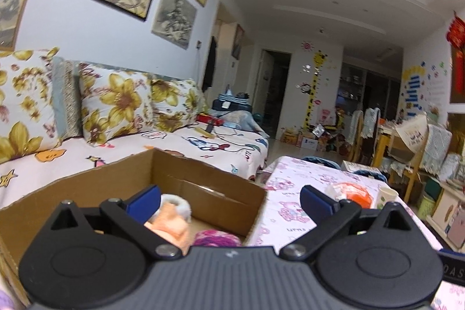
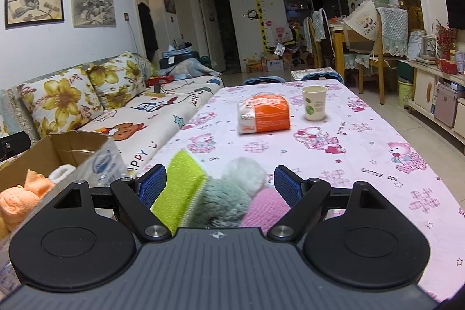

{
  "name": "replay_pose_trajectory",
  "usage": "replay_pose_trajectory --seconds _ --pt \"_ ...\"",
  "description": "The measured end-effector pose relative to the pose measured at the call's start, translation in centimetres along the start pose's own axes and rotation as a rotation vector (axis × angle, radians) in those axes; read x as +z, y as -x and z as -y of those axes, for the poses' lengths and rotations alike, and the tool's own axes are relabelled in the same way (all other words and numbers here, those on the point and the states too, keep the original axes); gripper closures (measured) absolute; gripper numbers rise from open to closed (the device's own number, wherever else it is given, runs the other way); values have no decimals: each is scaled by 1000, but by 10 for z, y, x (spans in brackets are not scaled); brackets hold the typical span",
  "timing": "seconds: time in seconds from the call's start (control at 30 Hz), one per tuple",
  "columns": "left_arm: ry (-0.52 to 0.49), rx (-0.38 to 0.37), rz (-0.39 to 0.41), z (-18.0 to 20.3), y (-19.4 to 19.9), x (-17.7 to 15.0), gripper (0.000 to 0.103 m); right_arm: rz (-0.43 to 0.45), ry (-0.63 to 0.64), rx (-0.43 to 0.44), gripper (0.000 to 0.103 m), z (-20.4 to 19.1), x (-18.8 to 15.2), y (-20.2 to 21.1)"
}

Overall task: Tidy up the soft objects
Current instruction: 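Move both tools back from the box to the pile on the table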

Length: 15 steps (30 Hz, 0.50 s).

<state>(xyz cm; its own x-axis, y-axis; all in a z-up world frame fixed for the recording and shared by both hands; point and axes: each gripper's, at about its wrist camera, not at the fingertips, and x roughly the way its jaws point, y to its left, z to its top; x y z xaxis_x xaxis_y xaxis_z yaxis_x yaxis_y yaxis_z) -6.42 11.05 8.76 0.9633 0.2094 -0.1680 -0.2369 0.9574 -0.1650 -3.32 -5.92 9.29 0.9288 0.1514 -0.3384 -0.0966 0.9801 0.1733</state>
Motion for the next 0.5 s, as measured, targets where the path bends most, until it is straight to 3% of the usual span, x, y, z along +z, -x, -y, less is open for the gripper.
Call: replay_pose_trajectory --seconds 0.5 --pt "-211 -112 -47 53 -6 -22 1 -59 -67 -79 1 30 -6 -23"
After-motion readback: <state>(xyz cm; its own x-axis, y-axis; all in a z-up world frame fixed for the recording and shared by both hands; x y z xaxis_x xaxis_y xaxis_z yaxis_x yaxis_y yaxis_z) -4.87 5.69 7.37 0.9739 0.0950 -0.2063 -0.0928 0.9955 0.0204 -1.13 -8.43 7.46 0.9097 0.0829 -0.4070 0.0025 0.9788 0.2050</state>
